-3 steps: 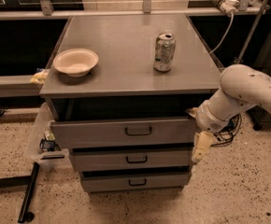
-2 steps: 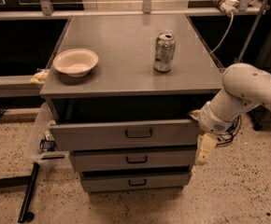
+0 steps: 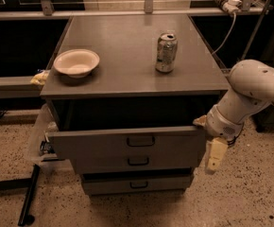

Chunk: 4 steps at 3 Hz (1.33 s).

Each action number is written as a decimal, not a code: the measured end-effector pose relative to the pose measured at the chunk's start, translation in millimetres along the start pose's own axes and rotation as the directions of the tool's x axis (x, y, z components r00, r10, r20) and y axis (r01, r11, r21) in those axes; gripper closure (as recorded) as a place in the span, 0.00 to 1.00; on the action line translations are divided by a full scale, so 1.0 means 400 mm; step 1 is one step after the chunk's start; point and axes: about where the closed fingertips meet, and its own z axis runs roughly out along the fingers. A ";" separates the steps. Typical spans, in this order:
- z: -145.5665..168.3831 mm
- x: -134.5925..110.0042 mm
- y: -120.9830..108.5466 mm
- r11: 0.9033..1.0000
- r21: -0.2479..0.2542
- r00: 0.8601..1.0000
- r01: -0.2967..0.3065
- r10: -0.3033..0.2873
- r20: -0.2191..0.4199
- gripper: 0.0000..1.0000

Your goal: Open top drawer

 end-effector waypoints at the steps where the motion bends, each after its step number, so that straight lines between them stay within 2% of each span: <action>1: -0.019 0.002 0.053 0.998 -0.056 1.000 -0.017 0.016 -0.009 0.00; 3: -0.066 0.005 0.176 0.980 -0.188 0.998 -0.062 0.057 -0.030 0.00; 4: -0.066 0.005 0.176 0.980 -0.188 0.998 -0.062 0.057 -0.030 0.00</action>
Offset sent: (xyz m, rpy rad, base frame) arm -0.0770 -0.0076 0.0285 -0.0038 0.2288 -0.0006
